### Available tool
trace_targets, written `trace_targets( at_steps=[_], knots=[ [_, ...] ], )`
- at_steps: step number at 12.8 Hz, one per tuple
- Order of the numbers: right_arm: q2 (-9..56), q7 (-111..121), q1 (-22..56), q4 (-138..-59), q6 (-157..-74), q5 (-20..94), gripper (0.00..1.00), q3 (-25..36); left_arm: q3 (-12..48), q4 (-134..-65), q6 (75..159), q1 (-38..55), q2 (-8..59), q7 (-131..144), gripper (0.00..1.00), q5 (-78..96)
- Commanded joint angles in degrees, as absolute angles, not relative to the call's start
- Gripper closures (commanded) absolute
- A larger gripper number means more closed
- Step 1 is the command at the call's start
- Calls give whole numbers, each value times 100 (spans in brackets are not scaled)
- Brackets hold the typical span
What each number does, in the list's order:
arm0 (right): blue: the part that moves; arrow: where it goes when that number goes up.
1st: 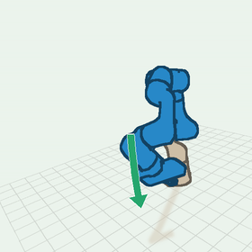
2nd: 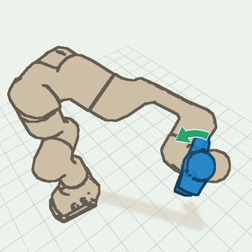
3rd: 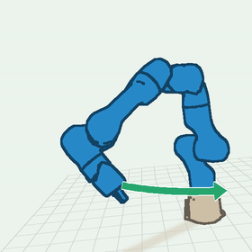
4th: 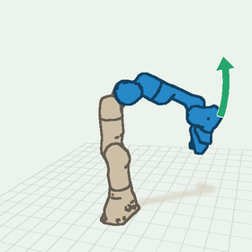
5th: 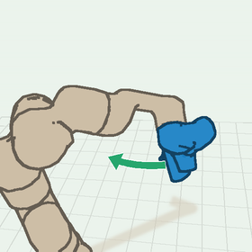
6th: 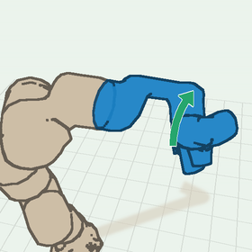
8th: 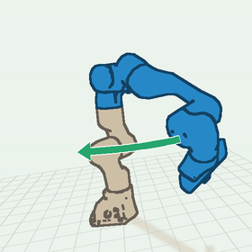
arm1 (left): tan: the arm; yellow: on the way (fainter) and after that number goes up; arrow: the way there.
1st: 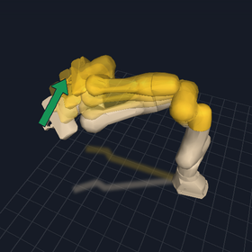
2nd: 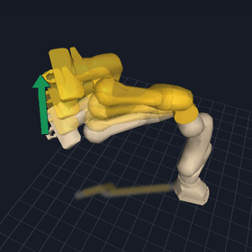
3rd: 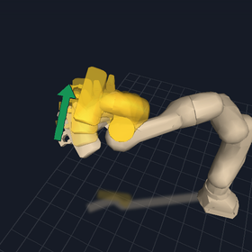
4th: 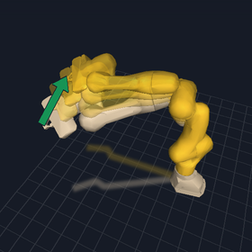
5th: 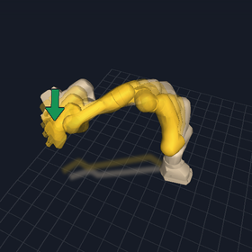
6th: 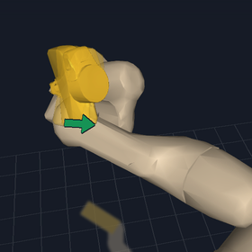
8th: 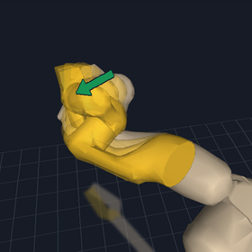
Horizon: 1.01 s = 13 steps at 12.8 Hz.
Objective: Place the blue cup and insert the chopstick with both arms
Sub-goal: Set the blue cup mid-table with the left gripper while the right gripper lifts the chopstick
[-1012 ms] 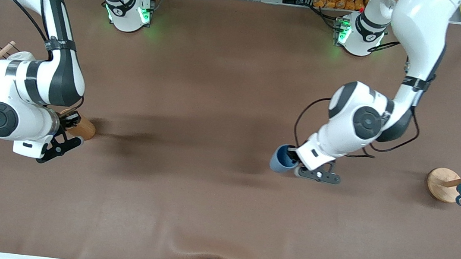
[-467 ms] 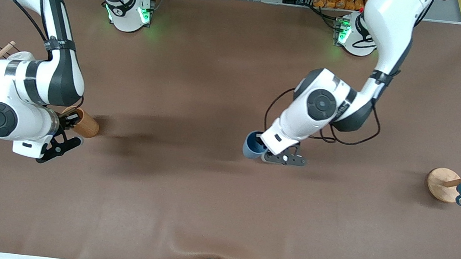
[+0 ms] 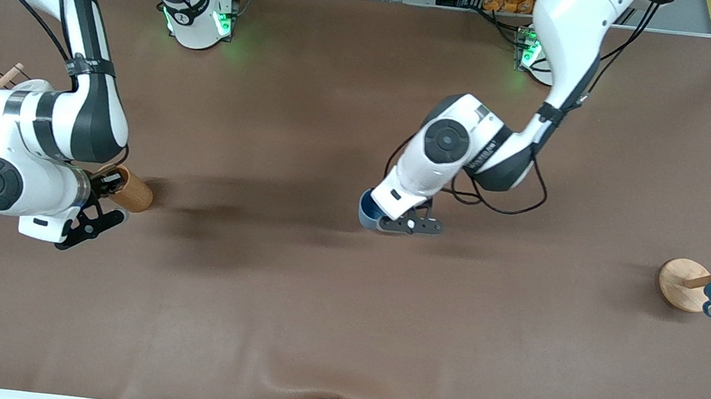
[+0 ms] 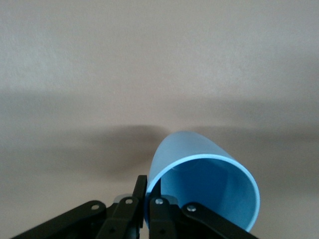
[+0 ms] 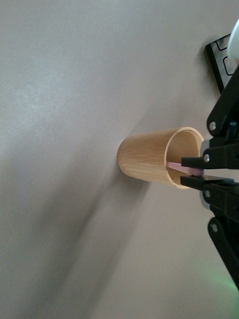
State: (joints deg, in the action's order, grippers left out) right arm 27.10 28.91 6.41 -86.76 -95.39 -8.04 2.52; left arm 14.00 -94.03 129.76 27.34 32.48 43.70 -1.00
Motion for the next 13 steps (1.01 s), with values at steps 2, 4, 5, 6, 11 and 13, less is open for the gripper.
trace_targets(
  at_steps=[2,4,5,6,11,13],
  knots=[
    [2566,3023,562,-8228,-9107,-677,100,237,1345,-9290,12648,3032,3348,4764,100,-290],
    [2566,3023,580,-7973,-8974,-677,100,229,1345,-9299,12499,3181,3436,4781,100,-290],
    [2549,3023,589,-7885,-8921,-677,100,229,1345,-9334,12498,3216,3454,4877,100,-299],
    [2531,3015,589,-7840,-8904,-677,100,229,1336,-9360,12455,3286,3480,5043,100,-299],
    [2478,3006,667,-7586,-8886,-677,100,193,1327,-9351,12437,3437,3683,5291,33,-308],
    [2496,2988,852,-7323,-8580,-747,100,220,1327,-9334,12332,3393,3543,5413,0,-308]
  ],
)
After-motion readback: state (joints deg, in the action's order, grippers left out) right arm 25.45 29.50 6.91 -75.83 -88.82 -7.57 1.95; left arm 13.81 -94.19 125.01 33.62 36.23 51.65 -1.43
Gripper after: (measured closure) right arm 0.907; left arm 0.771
